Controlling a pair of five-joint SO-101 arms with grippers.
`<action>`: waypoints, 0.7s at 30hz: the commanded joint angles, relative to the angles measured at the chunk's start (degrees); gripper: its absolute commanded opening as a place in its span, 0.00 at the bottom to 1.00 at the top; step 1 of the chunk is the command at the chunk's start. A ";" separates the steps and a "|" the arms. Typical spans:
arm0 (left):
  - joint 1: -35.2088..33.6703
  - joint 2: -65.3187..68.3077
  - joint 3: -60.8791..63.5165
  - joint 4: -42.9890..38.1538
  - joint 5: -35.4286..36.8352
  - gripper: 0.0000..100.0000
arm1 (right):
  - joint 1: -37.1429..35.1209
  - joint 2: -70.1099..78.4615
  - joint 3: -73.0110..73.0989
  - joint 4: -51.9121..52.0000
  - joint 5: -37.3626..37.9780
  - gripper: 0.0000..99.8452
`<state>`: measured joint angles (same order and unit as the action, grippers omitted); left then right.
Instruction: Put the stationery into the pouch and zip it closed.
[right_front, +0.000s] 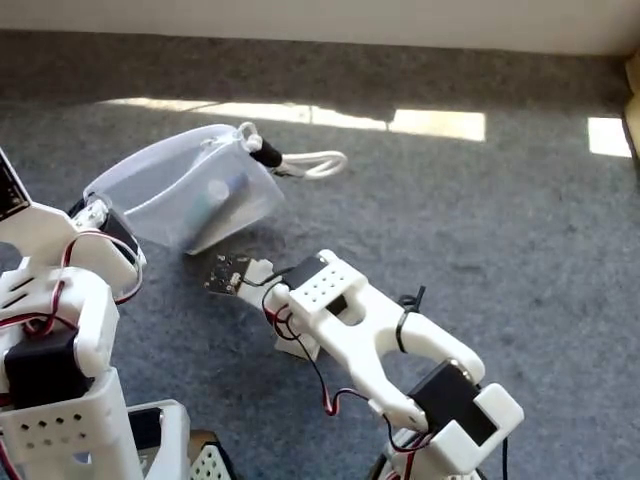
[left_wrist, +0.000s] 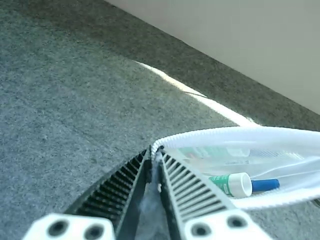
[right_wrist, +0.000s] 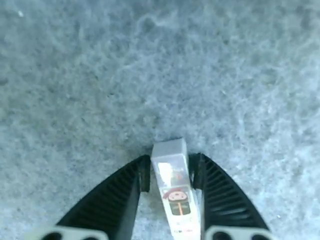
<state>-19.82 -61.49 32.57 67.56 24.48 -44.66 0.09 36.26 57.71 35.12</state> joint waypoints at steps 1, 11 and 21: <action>-0.92 -0.75 -0.31 0.35 0.44 0.01 | 1.45 0.22 -0.66 1.36 0.79 0.14; -0.84 -0.75 -0.22 0.35 0.44 0.01 | 1.10 -0.31 -1.01 1.71 0.88 0.00; -0.75 -0.75 -0.22 0.35 0.44 0.01 | 0.92 -16.57 -0.57 7.52 0.62 0.01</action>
<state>-19.82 -61.49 32.66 67.56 24.48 -44.22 -7.21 36.35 63.25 35.47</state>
